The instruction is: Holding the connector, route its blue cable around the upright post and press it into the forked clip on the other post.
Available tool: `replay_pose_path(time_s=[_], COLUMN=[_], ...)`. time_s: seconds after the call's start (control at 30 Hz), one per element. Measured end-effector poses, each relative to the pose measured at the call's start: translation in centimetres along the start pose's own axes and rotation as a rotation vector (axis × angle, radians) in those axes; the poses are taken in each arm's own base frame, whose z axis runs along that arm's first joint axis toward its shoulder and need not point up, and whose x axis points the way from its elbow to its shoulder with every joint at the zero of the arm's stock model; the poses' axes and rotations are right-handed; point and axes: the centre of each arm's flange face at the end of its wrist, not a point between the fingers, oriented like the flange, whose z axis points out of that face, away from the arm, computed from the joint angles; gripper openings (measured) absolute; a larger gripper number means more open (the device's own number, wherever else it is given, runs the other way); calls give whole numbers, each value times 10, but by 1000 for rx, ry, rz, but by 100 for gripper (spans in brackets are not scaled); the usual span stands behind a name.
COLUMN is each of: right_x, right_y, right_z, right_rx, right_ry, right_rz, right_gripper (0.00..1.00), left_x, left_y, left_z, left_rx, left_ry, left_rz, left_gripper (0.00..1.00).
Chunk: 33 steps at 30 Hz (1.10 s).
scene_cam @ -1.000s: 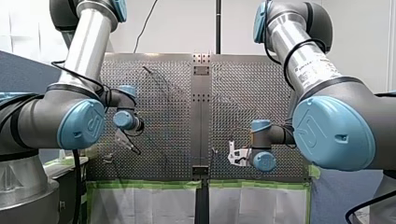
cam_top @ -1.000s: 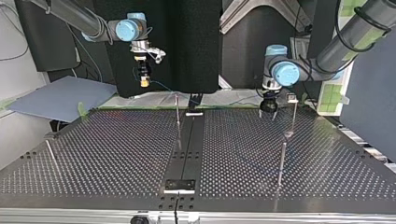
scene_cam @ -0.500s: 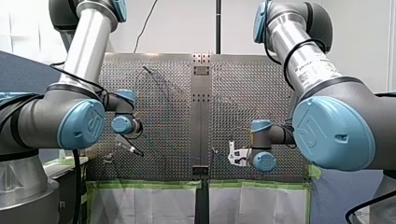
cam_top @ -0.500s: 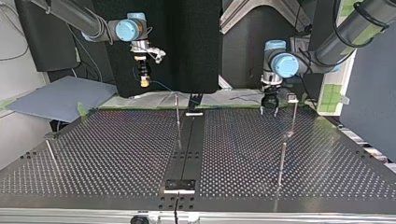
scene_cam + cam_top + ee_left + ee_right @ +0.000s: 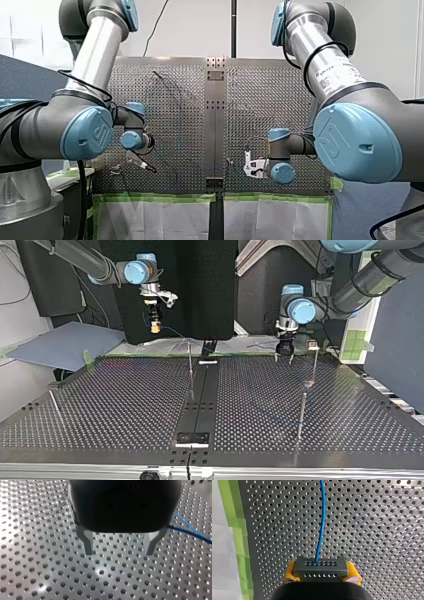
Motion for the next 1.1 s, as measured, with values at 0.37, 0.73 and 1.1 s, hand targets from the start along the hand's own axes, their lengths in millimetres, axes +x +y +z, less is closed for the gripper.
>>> replay_pose_path(time_s=[0.37, 0.73, 1.1], right_x=[0, -1, -1], right_y=[0, 0, 0], right_z=[0, -1, -1], right_rx=[0, -1, -1], right_ry=[-3, -7, -7], right_rz=[0, -1, 0], right_gripper=[0, 0, 0], left_x=[10, 21, 44], left_y=[20, 24, 25], left_z=[1, -11, -29], left_rx=[-38, -64, -45], left_ry=[9, 32, 94], left_rz=[2, 38, 76], left_gripper=[100, 100, 100])
